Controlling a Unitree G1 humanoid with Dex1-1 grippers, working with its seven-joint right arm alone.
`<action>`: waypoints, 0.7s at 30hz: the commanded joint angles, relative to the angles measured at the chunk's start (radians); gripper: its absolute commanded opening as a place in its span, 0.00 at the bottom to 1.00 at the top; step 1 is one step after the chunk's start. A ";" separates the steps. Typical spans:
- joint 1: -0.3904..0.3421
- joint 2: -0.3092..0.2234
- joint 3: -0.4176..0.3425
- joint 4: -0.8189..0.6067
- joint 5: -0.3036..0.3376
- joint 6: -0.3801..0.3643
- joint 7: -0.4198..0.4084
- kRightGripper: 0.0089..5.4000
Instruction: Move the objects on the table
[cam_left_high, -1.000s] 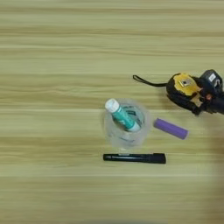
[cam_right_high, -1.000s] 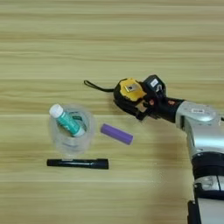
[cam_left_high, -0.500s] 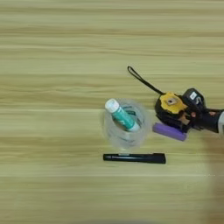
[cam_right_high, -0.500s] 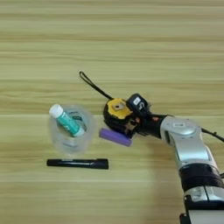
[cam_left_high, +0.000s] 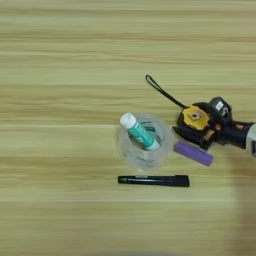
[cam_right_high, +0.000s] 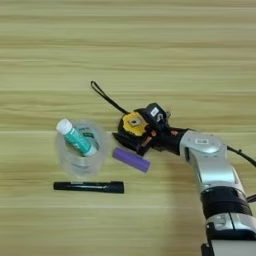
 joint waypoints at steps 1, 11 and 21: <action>-0.073 -0.026 -0.049 -0.073 0.041 -0.027 -0.036 1.00; -0.069 -0.005 -0.098 -0.176 0.138 -0.035 -0.019 1.00; 0.003 0.015 -0.098 -0.372 0.271 0.007 0.069 1.00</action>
